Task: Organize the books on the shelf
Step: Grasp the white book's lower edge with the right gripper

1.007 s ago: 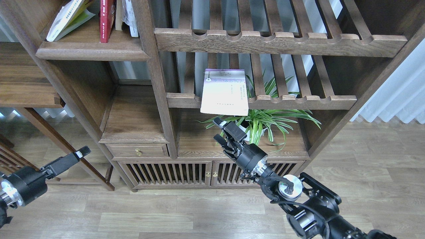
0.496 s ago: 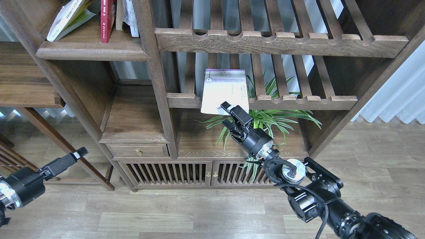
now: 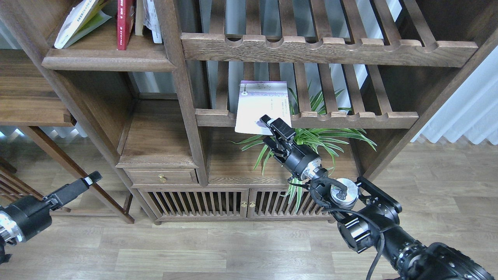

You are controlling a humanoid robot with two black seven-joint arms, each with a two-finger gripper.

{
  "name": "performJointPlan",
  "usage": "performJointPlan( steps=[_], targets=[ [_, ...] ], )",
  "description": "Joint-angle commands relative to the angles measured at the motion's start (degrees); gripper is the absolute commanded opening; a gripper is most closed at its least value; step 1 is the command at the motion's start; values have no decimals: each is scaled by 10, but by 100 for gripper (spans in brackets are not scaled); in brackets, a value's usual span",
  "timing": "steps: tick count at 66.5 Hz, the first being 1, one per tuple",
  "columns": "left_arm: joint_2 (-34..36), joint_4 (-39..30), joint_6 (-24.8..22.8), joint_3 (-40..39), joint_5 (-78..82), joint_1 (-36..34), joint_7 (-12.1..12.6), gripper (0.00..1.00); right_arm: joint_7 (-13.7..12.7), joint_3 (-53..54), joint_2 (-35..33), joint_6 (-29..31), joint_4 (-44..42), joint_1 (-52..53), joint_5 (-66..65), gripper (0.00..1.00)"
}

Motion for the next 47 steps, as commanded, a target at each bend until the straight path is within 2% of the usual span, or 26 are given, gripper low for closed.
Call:
performJointPlan(
  steps=[1, 3, 29, 42, 47],
  targets=[
    [0, 0, 0, -7, 0, 0, 0, 100, 1, 0, 0, 1, 1, 0, 1, 54],
    [0, 0, 0, -9, 0, 0, 0, 100, 1, 0, 0, 1, 0, 1, 1, 48],
    [-1, 0, 0, -34, -5, 0, 0, 100, -3, -8, 0, 9, 0, 4, -2, 12],
    [-24, 9, 0, -36, -6, 0, 0, 100, -9, -2, 0, 40, 28, -11, 3, 10],
    [-40, 13, 0, -35, -7, 0, 0, 100, -9, 3, 0, 45, 79, -31, 10, 10]
  ],
)
